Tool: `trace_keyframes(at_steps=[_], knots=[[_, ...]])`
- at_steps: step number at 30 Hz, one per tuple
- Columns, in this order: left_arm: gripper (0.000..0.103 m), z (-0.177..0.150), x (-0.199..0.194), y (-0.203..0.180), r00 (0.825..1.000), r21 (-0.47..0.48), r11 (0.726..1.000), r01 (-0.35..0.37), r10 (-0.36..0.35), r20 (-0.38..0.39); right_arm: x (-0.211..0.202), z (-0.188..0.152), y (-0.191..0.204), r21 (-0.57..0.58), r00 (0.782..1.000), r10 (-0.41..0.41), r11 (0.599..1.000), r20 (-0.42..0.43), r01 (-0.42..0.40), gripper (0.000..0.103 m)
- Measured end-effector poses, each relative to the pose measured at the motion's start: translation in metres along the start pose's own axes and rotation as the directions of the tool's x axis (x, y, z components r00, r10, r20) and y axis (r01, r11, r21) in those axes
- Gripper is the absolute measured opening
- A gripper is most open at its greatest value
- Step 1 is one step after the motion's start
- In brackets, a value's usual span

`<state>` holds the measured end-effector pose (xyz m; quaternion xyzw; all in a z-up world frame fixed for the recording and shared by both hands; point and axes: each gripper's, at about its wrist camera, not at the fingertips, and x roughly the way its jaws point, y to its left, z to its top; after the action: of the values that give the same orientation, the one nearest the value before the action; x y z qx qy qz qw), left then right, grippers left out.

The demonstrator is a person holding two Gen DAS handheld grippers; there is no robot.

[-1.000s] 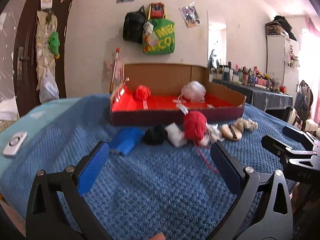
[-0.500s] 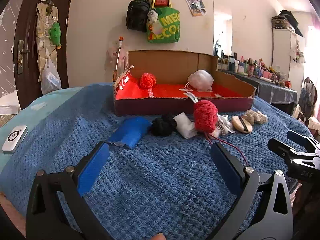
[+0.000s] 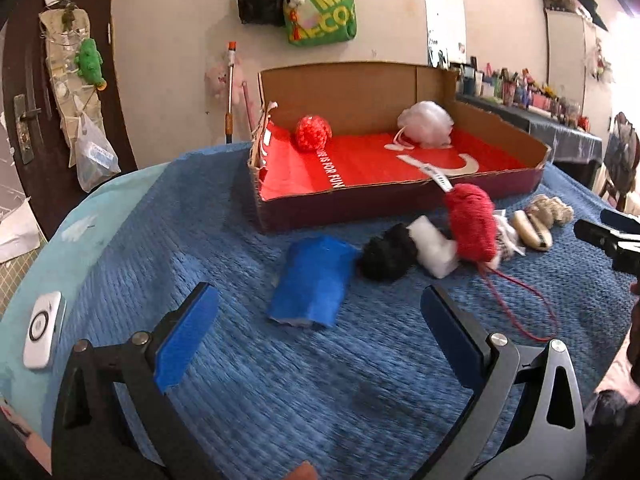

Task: Organize soft objects
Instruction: 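Grasp the blue cloth with the left tool while the right tool grasps the cream scrunchie, then carry the blue cloth and cream scrunchie into the box and lower them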

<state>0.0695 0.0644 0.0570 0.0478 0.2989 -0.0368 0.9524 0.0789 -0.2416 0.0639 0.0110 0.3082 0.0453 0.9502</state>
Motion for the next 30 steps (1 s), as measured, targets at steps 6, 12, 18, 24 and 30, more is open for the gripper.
trace_keyframes(at_steps=[6, 12, 18, 24, 30], knots=[[0.103, 0.014, 0.023, 0.013, 0.996, 0.041, 0.999, 0.021, -0.017, -0.089, 0.025, 0.020, -0.005, -0.014, 0.995, -0.023, 1.000, -0.093, 0.022, 0.103], [0.103, 0.022, 0.040, 0.016, 0.987, 0.093, 0.995, 0.042, -0.027, -0.156, 0.046, 0.032, -0.010, -0.012, 0.984, -0.022, 1.000, -0.177, 0.020, 0.103], [0.093, 0.028, 0.059, 0.012, 0.980, 0.143, 0.989, 0.046, -0.017, -0.201, 0.064, 0.036, -0.020, 0.046, 0.968, 0.047, 0.998, -0.245, -0.037, 0.103], [0.064, 0.027, 0.074, 0.005, 0.963, 0.141, 0.982, 0.126, -0.087, -0.256, 0.071, 0.037, -0.025, 0.079, 0.956, 0.108, 0.993, -0.273, -0.090, 0.088], [0.031, 0.026, 0.071, 0.002, 0.953, 0.117, 0.972, 0.204, -0.170, -0.251, 0.067, 0.036, -0.024, 0.086, 0.950, 0.185, 0.982, -0.251, -0.169, 0.052]])
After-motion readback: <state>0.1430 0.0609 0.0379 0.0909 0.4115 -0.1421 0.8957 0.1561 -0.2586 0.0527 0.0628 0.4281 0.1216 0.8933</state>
